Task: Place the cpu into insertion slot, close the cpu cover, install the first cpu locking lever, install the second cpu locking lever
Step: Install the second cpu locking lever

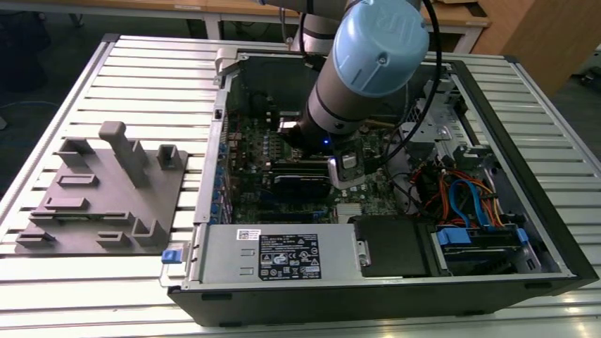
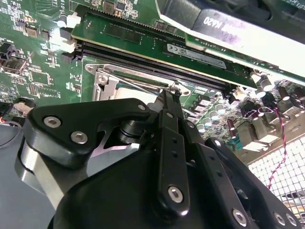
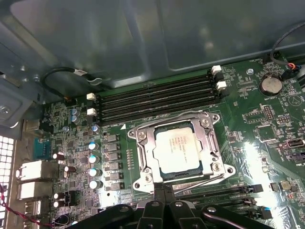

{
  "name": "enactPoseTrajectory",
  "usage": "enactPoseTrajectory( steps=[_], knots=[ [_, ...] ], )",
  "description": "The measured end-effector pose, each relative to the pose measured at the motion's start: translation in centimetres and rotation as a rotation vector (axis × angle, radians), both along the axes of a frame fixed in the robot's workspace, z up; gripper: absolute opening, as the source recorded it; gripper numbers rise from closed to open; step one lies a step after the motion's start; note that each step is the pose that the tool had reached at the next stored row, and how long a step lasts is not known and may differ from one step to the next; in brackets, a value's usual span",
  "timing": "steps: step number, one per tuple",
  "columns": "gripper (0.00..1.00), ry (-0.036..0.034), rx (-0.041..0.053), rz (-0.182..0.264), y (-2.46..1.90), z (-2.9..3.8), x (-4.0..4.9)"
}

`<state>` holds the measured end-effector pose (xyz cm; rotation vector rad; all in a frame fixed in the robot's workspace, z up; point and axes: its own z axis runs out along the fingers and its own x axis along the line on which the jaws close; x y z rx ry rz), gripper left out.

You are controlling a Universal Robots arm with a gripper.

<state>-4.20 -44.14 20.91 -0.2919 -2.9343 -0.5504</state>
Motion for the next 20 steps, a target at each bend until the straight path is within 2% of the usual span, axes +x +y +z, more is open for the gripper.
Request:
enactPoseTrajectory(
  steps=[8,15,20],
  knots=[
    [0.10,0.0000,0.0002,0.000,0.00,-0.03,-0.25],
    [0.10,0.0000,0.0011,0.000,0.00,-0.20,-1.35],
    [0.10,0.0001,0.0021,0.000,0.00,-0.29,-1.60]
  ],
)
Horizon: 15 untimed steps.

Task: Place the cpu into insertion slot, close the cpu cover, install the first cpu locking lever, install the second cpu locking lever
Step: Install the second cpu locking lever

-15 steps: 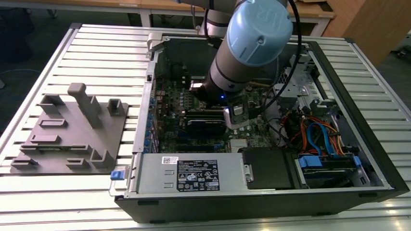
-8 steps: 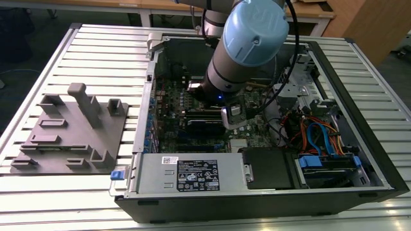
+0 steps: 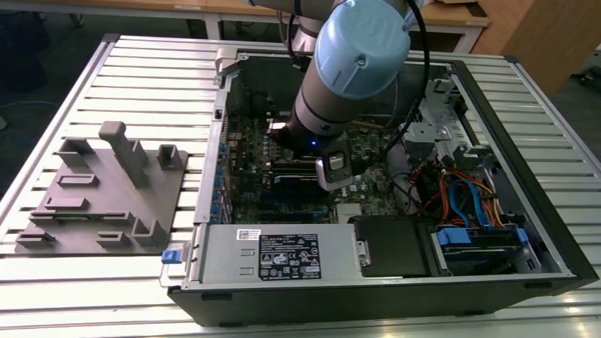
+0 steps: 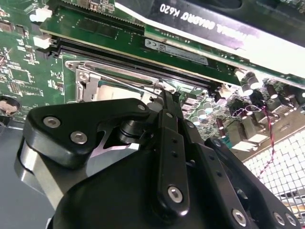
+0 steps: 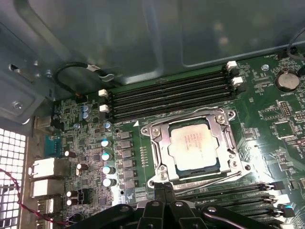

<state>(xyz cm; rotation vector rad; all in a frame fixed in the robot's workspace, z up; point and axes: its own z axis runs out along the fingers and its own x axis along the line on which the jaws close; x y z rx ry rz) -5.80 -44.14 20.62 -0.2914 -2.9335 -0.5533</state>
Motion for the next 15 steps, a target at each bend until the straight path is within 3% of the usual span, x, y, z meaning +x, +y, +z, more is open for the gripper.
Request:
enactPoseTrajectory(
  steps=[15],
  knots=[
    [0.10,-0.0001,0.0051,-0.001,0.00,-0.06,-0.11]
  ],
)
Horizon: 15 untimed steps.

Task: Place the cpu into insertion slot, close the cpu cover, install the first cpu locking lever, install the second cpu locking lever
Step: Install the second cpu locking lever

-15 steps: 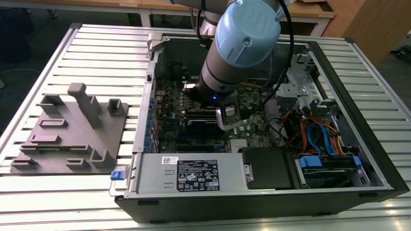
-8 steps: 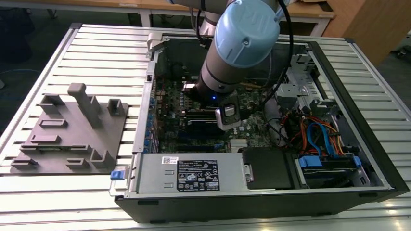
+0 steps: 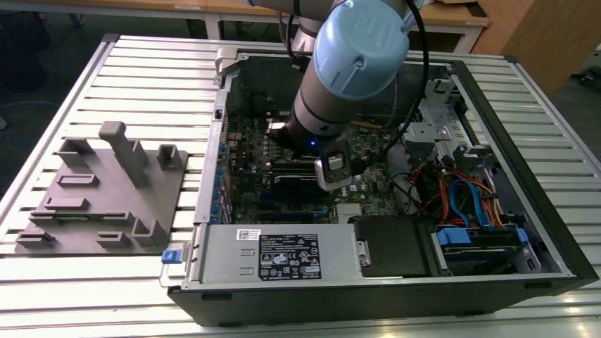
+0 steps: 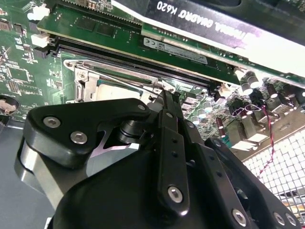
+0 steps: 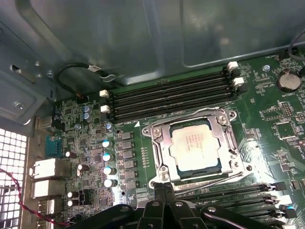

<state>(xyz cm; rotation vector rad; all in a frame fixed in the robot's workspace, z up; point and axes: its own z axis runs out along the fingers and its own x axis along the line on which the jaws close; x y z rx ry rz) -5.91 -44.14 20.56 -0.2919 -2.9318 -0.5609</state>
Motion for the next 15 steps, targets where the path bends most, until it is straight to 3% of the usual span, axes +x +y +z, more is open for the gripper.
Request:
enactPoseTrajectory(
  steps=[15],
  knots=[
    [0.10,0.0001,0.0019,0.000,-0.61,-0.26,0.00]
  ],
)
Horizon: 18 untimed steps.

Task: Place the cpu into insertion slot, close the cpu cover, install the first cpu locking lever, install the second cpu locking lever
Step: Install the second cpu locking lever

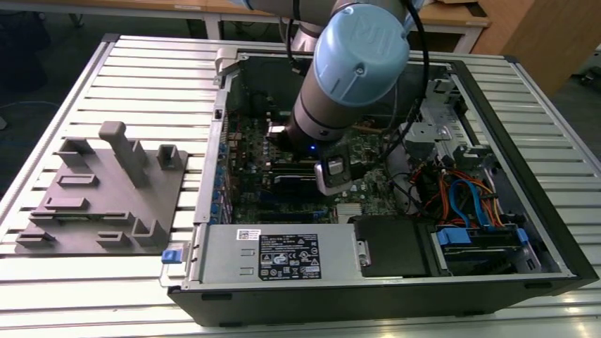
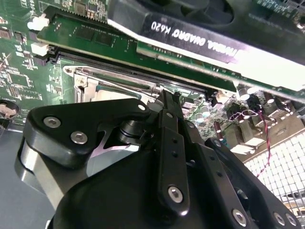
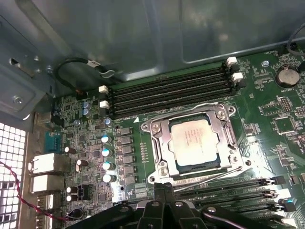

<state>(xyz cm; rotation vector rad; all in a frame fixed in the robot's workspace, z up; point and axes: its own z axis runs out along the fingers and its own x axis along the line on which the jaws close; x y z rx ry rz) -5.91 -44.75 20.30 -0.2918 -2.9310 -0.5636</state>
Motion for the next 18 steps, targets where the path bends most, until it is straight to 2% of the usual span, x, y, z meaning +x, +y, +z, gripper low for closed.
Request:
enactPoseTrajectory(
  steps=[6,11,18],
  knots=[
    [0.10,-0.0001,0.0000,0.000,-0.05,-0.53,-0.10],
    [0.10,-0.0001,0.0015,0.000,-0.04,-0.63,-0.49],
    [0.10,-0.0002,0.0065,0.000,-0.03,-0.75,-0.54]
  ],
)
